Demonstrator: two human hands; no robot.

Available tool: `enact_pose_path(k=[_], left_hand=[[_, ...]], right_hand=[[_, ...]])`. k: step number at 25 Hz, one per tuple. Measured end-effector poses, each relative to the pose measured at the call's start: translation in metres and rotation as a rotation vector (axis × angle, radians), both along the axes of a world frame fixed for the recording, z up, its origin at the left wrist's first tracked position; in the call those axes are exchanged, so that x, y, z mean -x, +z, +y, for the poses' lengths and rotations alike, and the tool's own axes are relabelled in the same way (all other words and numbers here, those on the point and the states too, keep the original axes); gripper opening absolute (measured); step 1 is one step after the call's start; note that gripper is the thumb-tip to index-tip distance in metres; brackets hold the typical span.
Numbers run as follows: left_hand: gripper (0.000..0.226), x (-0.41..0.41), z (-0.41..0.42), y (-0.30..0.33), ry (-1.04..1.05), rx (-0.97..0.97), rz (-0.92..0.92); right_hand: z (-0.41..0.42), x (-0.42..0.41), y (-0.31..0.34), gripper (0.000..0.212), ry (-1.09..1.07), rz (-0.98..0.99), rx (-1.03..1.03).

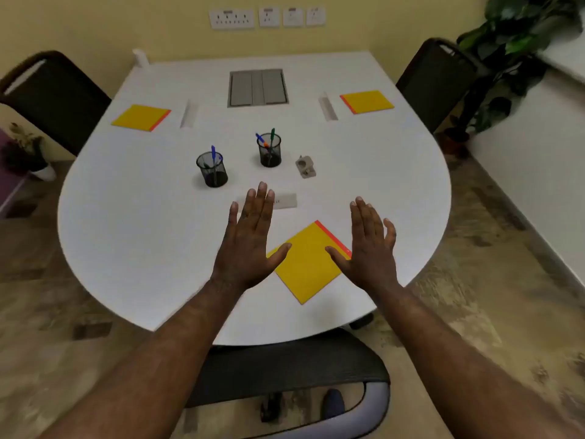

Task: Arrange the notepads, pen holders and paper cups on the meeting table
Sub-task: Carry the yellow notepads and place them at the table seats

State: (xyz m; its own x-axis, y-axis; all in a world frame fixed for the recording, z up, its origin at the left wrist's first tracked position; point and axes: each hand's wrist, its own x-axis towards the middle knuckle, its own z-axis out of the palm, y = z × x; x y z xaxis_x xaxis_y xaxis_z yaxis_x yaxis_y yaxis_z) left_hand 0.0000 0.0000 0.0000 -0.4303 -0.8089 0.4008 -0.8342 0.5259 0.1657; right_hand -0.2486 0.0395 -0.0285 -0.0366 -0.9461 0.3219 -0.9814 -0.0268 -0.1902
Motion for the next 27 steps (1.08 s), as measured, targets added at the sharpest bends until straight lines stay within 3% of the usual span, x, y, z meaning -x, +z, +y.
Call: enact_pose_path(k=[4, 10, 19, 27], left_hand=[[0.089, 0.025, -0.020, -0.038, 0.023, -0.178, -0.133], [0.087, 0.051, -0.046, -0.103, 0.124, -0.469, -0.182], [0.105, 0.049, -0.091, -0.172, 0.314, -0.994, -0.196], [0.119, 0.055, -0.093, -0.184, 0.398, -0.865, -0.190]], right_hand=[[-0.022, 0.022, -0.043, 0.094, 0.014, -0.025, -0.152], [-0.057, 0.050, -0.108, 0.096, -0.015, -0.133, -0.336], [-0.075, 0.055, -0.174, 0.103, -0.132, -0.288, -0.531], [-0.079, 0.045, -0.179, 0.106, -0.232, -0.370, -0.574]])
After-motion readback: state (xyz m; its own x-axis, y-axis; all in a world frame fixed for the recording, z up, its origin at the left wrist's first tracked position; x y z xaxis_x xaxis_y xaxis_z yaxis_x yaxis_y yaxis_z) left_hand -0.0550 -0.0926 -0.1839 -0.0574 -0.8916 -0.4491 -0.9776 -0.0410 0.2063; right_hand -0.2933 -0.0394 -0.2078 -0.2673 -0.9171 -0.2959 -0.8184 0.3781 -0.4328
